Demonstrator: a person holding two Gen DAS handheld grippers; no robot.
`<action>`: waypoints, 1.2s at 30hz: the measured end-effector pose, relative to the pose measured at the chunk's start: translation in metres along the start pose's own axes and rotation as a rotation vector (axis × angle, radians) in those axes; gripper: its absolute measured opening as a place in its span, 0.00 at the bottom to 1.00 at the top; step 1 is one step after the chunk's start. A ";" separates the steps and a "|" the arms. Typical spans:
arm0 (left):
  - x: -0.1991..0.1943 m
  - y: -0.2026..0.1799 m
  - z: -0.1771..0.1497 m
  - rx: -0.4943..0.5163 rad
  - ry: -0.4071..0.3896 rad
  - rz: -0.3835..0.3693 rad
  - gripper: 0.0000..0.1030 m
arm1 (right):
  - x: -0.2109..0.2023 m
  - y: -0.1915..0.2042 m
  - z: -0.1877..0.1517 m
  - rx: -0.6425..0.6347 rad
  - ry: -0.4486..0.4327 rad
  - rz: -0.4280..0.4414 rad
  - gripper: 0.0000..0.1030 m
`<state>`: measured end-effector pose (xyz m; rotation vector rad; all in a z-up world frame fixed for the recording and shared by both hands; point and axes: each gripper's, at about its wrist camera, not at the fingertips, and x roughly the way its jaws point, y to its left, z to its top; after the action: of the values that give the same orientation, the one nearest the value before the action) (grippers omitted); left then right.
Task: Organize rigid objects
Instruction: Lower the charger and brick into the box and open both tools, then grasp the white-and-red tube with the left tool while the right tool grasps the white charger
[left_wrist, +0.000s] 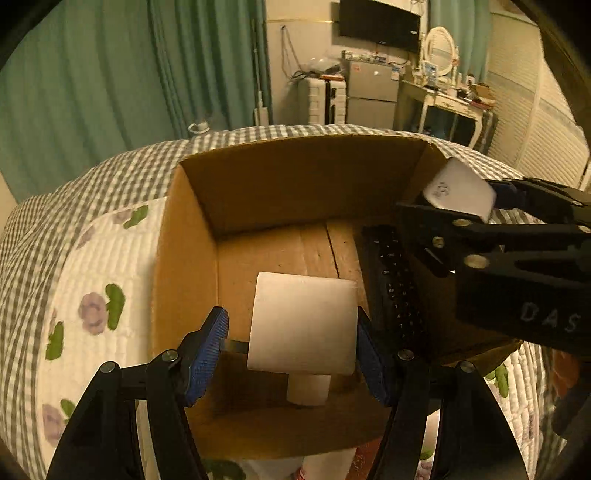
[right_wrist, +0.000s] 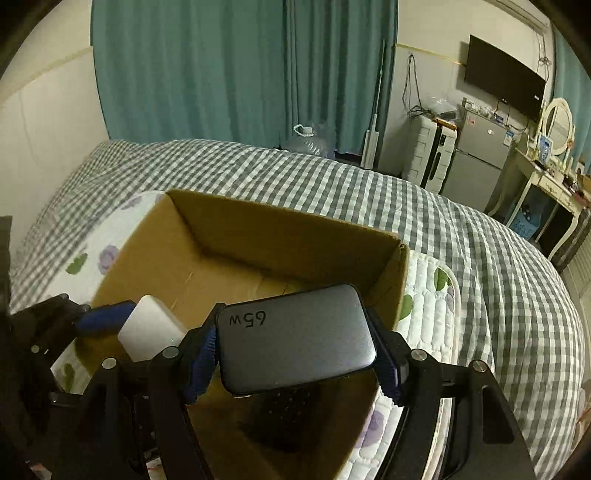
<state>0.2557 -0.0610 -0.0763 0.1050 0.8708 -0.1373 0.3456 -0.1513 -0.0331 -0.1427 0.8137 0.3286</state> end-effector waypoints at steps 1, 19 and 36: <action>0.000 0.001 -0.001 0.004 -0.002 -0.007 0.67 | 0.002 0.000 -0.002 0.009 0.002 0.000 0.70; -0.154 0.034 -0.036 0.029 -0.174 0.058 0.82 | -0.161 0.029 -0.048 -0.050 -0.045 -0.221 0.94; -0.059 0.025 -0.111 -0.033 0.015 -0.010 0.82 | -0.082 0.038 -0.154 0.104 0.137 -0.195 0.94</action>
<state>0.1382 -0.0155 -0.1011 0.0708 0.8882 -0.1321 0.1739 -0.1734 -0.0779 -0.1474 0.9430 0.0926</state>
